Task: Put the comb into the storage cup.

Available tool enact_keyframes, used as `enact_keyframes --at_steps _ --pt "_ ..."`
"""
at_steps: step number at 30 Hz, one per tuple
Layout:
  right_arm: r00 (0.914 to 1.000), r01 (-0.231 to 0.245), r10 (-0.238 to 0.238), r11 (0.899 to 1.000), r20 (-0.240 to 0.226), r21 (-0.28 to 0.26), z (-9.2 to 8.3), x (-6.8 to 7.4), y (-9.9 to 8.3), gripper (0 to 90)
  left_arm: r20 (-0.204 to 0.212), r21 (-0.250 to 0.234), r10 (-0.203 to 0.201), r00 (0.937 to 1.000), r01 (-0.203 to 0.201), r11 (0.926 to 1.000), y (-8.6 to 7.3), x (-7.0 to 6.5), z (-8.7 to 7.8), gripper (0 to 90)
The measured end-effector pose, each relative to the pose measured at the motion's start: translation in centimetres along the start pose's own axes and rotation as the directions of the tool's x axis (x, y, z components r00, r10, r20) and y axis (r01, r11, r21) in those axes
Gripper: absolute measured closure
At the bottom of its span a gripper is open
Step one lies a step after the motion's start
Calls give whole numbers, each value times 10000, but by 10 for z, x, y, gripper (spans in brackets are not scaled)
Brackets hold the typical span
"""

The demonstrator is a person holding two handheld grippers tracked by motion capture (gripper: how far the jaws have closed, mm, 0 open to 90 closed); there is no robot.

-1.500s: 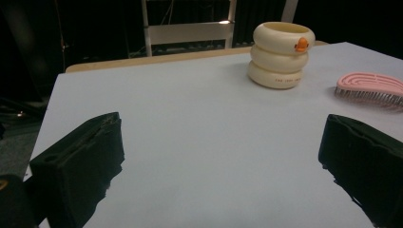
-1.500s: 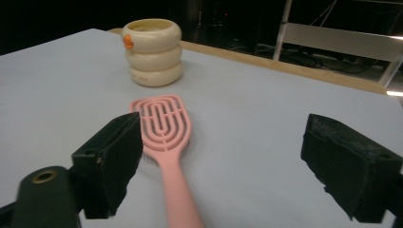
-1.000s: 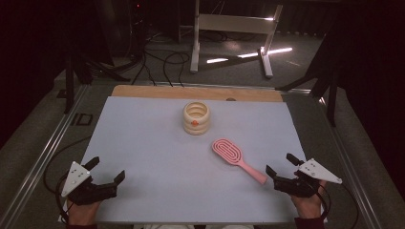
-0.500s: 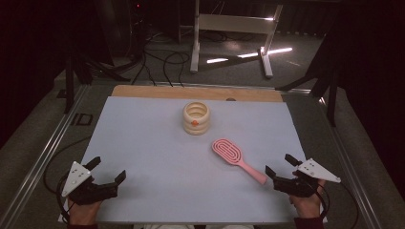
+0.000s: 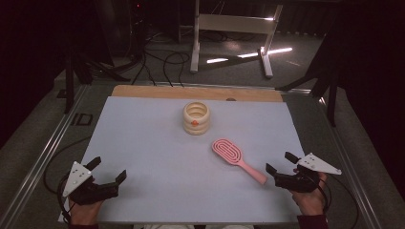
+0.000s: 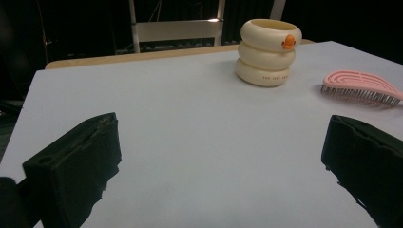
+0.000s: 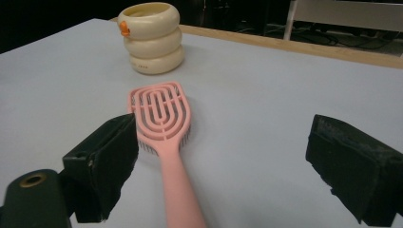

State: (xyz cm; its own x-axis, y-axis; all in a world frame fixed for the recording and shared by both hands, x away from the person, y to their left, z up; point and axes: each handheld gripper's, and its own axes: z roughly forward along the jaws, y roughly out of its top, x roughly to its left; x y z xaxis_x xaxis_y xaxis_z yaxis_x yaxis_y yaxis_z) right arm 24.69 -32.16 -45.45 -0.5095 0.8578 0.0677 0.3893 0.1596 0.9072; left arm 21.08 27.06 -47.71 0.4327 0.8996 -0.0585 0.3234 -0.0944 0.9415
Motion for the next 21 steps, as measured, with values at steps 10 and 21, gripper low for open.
enact_keyframes --at_steps 10,21 --pt "9989 436 -422 9956 -187 827 13 5 24 113 47 10 0 10000 0 10000 -1 -1 1 2" --pt "9956 905 -865 9868 -355 1343 24 10 47 113 60 42 2 10000 -3 10000 -2 -1 1 2"
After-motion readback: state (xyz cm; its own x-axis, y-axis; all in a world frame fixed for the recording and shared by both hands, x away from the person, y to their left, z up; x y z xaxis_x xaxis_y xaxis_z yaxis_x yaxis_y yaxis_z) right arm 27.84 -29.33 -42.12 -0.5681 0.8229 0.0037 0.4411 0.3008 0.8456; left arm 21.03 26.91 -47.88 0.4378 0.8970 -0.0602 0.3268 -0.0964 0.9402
